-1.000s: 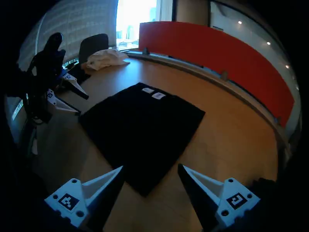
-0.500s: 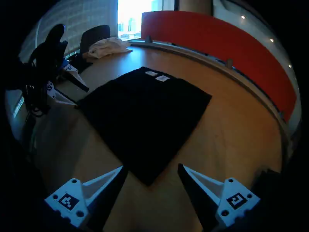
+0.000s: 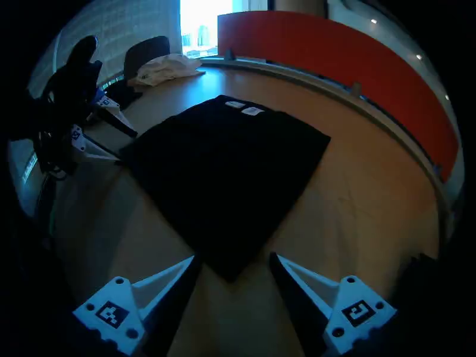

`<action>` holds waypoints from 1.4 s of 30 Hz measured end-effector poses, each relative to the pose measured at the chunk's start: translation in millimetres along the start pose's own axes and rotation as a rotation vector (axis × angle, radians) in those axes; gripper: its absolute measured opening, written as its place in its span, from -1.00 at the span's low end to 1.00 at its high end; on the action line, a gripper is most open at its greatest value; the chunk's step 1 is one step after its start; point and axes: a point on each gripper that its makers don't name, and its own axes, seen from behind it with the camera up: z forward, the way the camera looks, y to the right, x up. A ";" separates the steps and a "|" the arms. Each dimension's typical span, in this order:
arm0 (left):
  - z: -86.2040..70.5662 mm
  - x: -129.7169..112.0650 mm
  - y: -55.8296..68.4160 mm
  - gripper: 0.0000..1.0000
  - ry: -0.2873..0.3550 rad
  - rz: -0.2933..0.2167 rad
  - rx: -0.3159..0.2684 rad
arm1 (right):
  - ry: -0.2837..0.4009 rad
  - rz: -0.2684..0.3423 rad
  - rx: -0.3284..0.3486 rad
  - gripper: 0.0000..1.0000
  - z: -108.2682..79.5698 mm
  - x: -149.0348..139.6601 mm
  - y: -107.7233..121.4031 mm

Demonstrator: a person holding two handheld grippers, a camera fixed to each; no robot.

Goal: Fold towel

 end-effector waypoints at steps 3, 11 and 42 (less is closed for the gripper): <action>-0.2 0.3 -0.2 0.75 -0.003 -0.003 0.003 | 0.000 -0.006 0.006 0.55 0.0 0.0 -0.9; -0.8 -0.1 -1.3 0.47 -0.008 -0.018 0.018 | -0.003 -0.012 0.015 0.24 0.7 1.5 -2.6; -3.7 2.7 -0.8 -0.79 -0.025 -0.115 0.062 | 0.006 0.008 0.019 -0.67 -0.1 10.0 -15.4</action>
